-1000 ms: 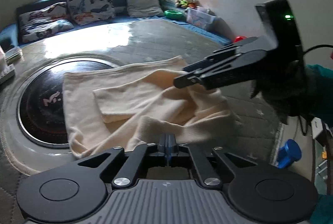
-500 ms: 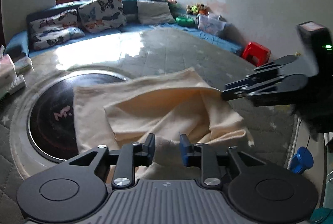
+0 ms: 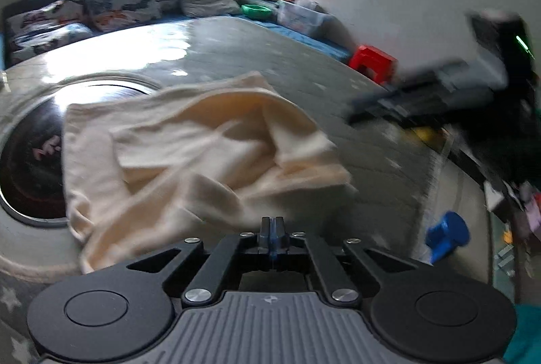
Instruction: Fold clothes
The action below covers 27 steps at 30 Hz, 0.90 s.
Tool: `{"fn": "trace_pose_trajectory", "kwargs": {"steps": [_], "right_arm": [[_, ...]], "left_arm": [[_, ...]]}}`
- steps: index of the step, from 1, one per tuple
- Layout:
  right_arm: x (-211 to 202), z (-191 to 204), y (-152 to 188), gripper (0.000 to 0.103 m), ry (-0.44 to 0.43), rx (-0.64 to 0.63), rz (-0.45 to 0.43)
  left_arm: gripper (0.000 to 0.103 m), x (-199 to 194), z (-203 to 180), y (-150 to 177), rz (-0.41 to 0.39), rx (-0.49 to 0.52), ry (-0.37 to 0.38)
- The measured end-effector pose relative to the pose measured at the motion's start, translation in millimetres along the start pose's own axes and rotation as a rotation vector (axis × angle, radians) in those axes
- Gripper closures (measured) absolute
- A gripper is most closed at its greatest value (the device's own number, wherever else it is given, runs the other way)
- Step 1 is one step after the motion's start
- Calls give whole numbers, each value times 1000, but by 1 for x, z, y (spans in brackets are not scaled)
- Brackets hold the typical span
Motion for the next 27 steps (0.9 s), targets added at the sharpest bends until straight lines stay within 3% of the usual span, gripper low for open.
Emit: {"fn": "trace_pose_trajectory", "kwargs": {"steps": [2,5,7,9,10,17,20,25,27], "right_arm": [[6,5,-10,64,-28,-7,-21],[22,17,-21,64,-59,-31,-29],[33,26,-26,63,-84,-44,-26],[40,33,-29,59,-94,-60,-26],[44,36,-30,58,-96,-67,-28],[72,39,-45,57,-79,-94,-17],[87,37,-50,57,-67,-99,-7],[110,38,-50,61,-60,-107,30],[113,40,-47,69,-55,-118,38]], "left_arm": [[102,-10,-4,-3,-28,19,-32],[99,-22,0,-14,-102,45,-130],[90,-23,7,-21,-127,50,-199],[73,-18,13,-22,-110,41,-213],[73,-13,15,-21,-92,33,-212],[75,3,22,-11,-43,7,-233],[101,1,18,-7,-22,34,-190],[103,-8,-1,6,10,65,-63],[103,-15,-7,7,-3,82,-63]]}}
Point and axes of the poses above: each gripper's, at about its wrist camera, not at the fingertips, and x roughly the way its jaws point, z to its left, y to its underside, the point moved 1 cm from there along x, roughly the way its jaws point, and after that the axes turned 12 degrees about -z, right-handed, at the moved point
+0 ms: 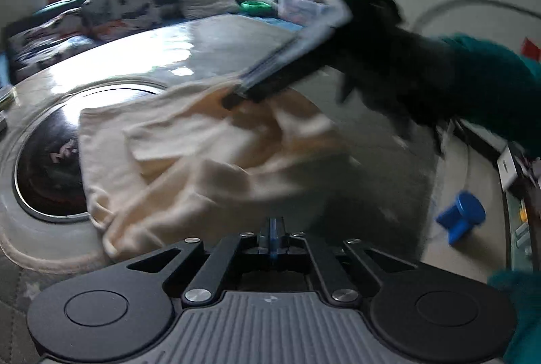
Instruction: Fold clothes
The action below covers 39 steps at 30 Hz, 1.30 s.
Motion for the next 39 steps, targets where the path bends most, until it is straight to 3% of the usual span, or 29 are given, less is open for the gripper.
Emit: {"fn": "trace_pose_trajectory", "kwargs": {"steps": [2,6,7,9,11,16,18,19,27,30,36,39], "right_arm": [[-1,1,3,82,11,-15,0],[-9,-4,4,90,47,-18,-17],[-11,-6,5,92,55,-18,-20],[-17,-11,7,93,75,-20,-20],[-24,-16,11,93,96,-24,-20],[-41,-25,25,93,142,-22,-16],[-49,-29,30,93,156,-6,-18],[-53,-31,33,93,165,-1,-19],[-87,-53,60,94,241,74,-3],[-100,-56,64,92,214,120,-15],[-100,-26,43,89,59,118,-72],[-89,-10,31,75,1,97,-88]], "left_arm": [[103,-9,1,-4,-41,-7,-18],[96,-8,10,-17,-77,9,-117],[92,-5,13,-20,-79,11,-138],[68,4,15,-21,-73,21,-164],[63,12,16,-20,-64,24,-186],[68,23,17,-15,-27,14,-153],[89,24,16,-13,-15,16,-114],[92,21,15,-12,-15,17,-94],[93,-11,-9,4,4,83,42],[92,-18,-11,3,0,79,64],[89,-36,-6,-19,-78,13,70],[88,-44,-7,-33,-129,14,53]]}}
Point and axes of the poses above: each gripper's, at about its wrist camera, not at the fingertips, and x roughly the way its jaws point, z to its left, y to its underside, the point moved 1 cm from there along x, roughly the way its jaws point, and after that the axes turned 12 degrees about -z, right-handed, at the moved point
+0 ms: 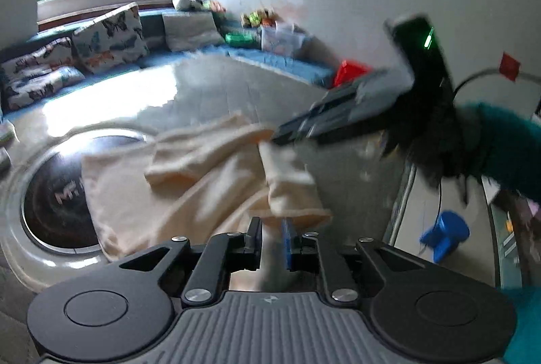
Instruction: Fold clothes
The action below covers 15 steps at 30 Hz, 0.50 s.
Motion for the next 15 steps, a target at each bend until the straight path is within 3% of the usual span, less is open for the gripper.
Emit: {"fn": "trace_pose_trajectory", "kwargs": {"steps": [5,8,12,15], "right_arm": [[23,8,-9,63,-19,-4,-11],[37,10,-15,60,-24,-1,-15],[54,8,-20,53,-45,-14,-3],[68,4,-23,51,-62,-11,15]], "left_arm": [[86,23,8,-11,7,53,-140],[71,49,16,-10,46,85,-202],[60,79,22,-6,101,118,-201],[59,98,29,-3,143,95,-193]]}}
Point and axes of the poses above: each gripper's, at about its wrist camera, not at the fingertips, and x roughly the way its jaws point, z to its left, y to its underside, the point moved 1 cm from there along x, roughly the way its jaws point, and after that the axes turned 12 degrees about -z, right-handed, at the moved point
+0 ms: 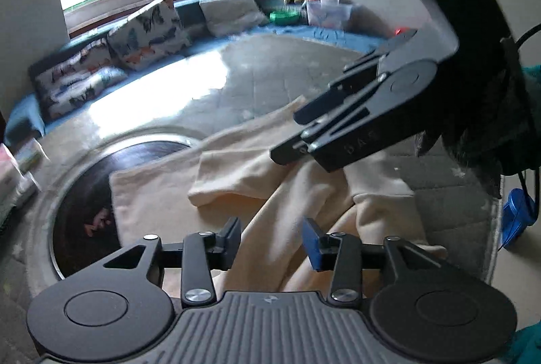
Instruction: Fold clothes
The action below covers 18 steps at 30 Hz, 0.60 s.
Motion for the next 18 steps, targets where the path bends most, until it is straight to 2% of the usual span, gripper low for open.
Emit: {"fn": "trace_pose_trajectory", "kwargs": {"steps": [3,6,8,10,11,13,15,17,18], "right_arm": [[14,-6,-1,48,-30,17,30],[30,-11,0,46,-72,33,69],[37,-10,2,40,-92,29,90],[43,-8,5,40,-107,19,109],[45,-7,6,40,-106,13,115],[46,-5,8,42,-87,3,112],[44,-6,8,54,-72,10,103],[41,-8,8,75,-62,16,95],[38,-9,8,78,-54,17,89]], "left_arm": [[58,15,3,-1,32,-22,28],[58,24,1,2,47,-4,41],[58,27,0,5,55,1,55],[58,27,0,8,53,9,60],[59,28,0,9,50,11,62],[70,27,0,9,41,10,68],[85,25,0,9,28,12,73],[91,22,-2,9,14,24,66],[93,20,-3,9,5,29,60]]}}
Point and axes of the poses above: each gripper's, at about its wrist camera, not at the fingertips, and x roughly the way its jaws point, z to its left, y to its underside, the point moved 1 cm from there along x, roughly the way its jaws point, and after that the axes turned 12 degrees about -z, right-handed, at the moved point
